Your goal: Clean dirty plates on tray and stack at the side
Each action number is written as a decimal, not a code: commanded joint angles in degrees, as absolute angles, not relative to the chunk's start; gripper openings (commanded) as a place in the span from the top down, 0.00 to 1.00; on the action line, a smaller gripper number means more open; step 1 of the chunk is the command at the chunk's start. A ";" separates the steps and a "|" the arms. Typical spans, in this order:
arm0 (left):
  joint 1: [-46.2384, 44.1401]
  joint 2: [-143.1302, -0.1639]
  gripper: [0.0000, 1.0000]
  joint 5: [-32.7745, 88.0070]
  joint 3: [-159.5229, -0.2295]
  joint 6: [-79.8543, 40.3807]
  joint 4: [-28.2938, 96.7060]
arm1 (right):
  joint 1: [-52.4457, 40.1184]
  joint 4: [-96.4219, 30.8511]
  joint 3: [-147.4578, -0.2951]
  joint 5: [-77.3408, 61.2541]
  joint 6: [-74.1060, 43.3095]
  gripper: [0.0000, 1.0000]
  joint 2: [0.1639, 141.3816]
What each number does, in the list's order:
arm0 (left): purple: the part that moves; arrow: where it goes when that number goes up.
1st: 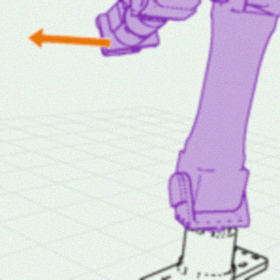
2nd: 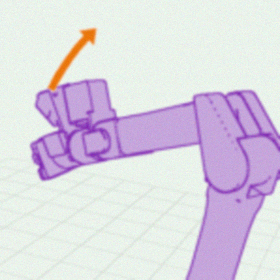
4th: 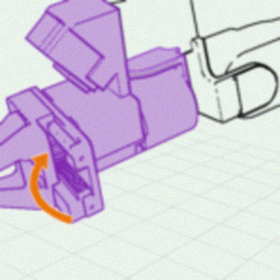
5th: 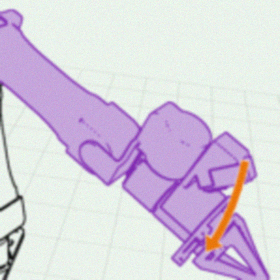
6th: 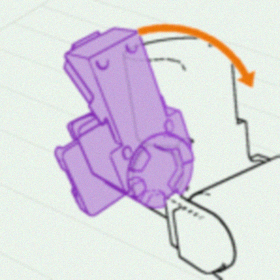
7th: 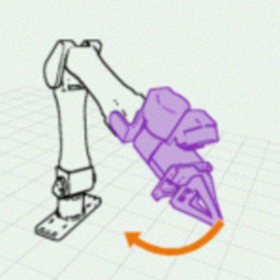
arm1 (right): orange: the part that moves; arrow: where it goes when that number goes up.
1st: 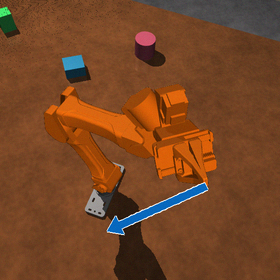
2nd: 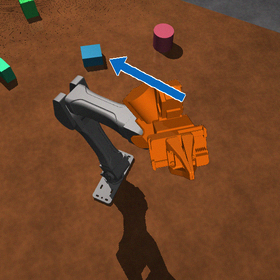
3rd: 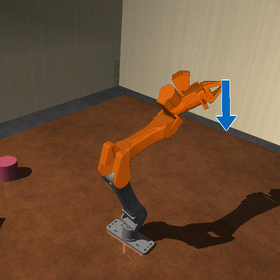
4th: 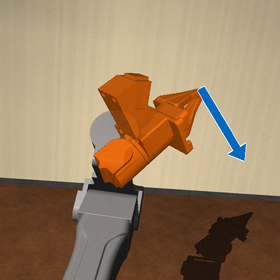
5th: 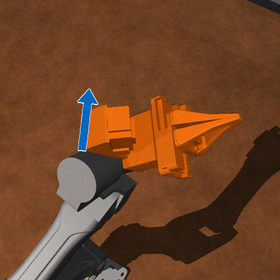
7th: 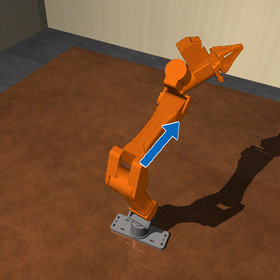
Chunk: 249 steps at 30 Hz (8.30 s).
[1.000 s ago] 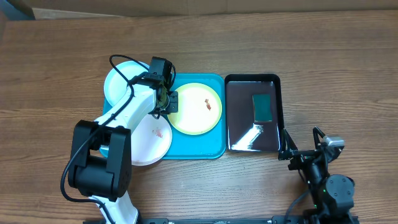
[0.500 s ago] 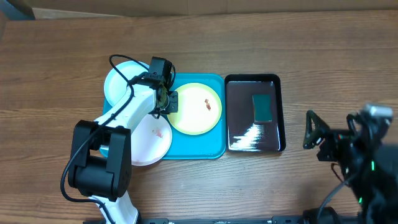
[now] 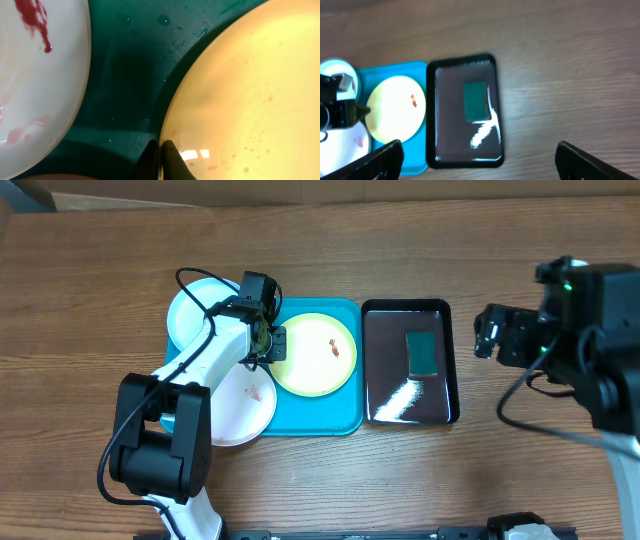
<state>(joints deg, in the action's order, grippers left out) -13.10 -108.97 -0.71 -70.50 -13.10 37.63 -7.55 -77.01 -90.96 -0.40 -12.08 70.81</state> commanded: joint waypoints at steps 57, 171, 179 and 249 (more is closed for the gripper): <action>-13.15 -109.40 0.90 0.03 -69.84 -12.01 37.39 | -15.70 -37.43 -63.33 0.71 -12.01 0.35 103.11; -13.15 -109.40 0.96 -0.01 -69.84 -12.05 36.69 | -35.90 -38.81 -70.96 38.98 -15.90 0.96 84.64; -13.15 -109.40 0.96 -3.57 -69.84 -15.70 36.86 | -35.88 -41.98 -70.89 25.74 -13.26 0.96 84.66; -13.17 -109.40 0.96 -2.50 -69.21 -18.22 36.10 | -36.36 -40.69 -86.96 4.49 -14.55 0.96 117.03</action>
